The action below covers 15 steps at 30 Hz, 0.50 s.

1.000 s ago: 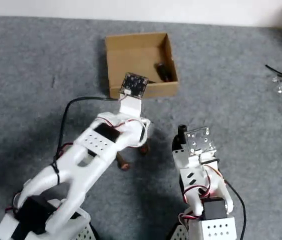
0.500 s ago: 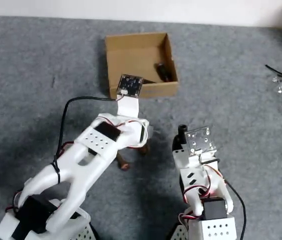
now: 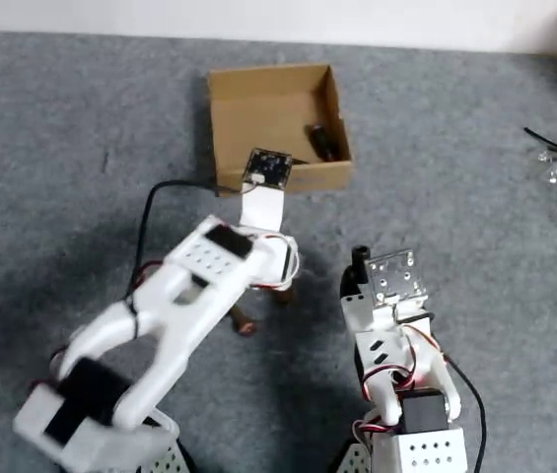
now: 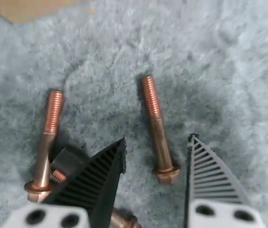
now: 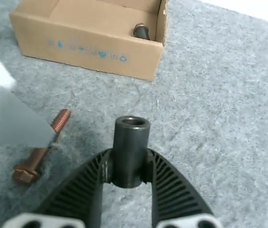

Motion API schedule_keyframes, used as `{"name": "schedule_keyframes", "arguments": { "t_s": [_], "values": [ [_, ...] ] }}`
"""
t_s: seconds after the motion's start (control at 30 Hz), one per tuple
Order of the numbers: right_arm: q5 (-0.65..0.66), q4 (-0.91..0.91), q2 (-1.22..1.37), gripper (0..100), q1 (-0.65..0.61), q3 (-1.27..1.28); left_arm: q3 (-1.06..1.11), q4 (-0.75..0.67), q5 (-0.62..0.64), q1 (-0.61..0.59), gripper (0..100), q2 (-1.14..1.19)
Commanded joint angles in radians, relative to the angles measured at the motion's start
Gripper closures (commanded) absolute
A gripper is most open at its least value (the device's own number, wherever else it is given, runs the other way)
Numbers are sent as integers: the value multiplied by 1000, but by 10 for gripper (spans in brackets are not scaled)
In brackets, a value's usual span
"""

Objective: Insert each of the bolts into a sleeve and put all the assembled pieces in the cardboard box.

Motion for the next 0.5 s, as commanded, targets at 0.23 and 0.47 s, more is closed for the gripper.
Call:
{"name": "schedule_keyframes", "arguments": {
  "t_s": [0.23,0.47],
  "values": [
    [-5,-41,-13,994,13,7,-489,384,3,7,797,346],
    [-5,-41,-13,994,13,7,-578,443,5,8,800,441]
  ]
}}
